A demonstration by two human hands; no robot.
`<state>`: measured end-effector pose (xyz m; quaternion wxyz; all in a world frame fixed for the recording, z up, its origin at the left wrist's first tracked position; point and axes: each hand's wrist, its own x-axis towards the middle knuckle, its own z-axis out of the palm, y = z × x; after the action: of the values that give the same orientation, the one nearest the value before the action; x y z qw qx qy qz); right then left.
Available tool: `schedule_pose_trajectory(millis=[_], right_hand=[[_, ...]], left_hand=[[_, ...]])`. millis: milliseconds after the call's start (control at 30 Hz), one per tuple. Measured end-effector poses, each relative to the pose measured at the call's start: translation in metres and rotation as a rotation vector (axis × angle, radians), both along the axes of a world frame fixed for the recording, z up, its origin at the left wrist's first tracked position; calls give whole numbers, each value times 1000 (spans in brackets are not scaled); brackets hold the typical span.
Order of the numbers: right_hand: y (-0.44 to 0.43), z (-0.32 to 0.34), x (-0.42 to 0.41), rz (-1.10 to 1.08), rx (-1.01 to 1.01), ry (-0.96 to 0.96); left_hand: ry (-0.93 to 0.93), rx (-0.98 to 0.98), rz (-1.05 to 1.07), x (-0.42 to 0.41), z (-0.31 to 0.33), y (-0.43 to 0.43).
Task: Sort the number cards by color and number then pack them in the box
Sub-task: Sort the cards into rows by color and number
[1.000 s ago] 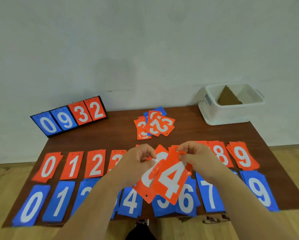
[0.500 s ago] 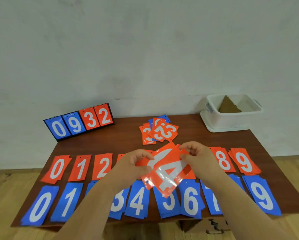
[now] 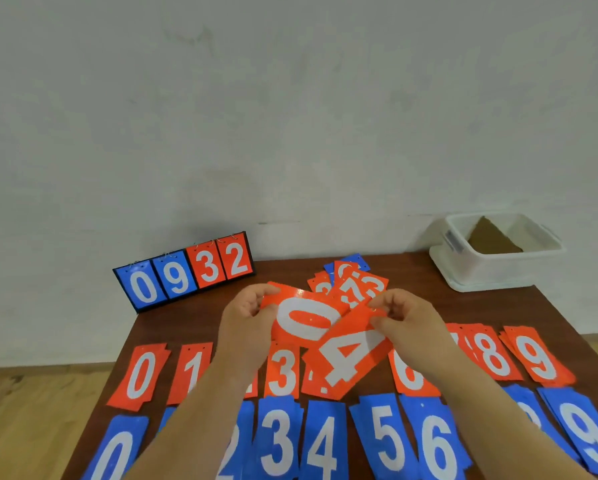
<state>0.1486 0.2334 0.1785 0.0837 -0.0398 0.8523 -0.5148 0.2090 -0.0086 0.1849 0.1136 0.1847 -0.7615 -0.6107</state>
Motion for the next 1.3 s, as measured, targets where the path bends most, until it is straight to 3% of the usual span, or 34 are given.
schedule_pose_trajectory(millis=[133,300,467,533,700,900,1300], right_hand=[[-15,6,-4,96,81,33],[-41,-7,3,183,74,-23],[-55,-27,4,32,45,-60],[-59,-34,4,-52,36,-65],[-69,-42,3,-59,129,-108],[-47,-48,-6,-292,295,-31],[-12,-109,-12,-95,359,-260]], left_hand=[[-101,-138,-336,-19,9,-23],[-122,-110,-494,-36,8,-27],[-111,240,-233,-36,-18,-27],[-164,294,-185,-31,-31,-23],[-262,113,-180,-29,-56,-30],[-307,-155,-146,-47,-68,-76],[-462,-101,-179,-31,-136,-63]])
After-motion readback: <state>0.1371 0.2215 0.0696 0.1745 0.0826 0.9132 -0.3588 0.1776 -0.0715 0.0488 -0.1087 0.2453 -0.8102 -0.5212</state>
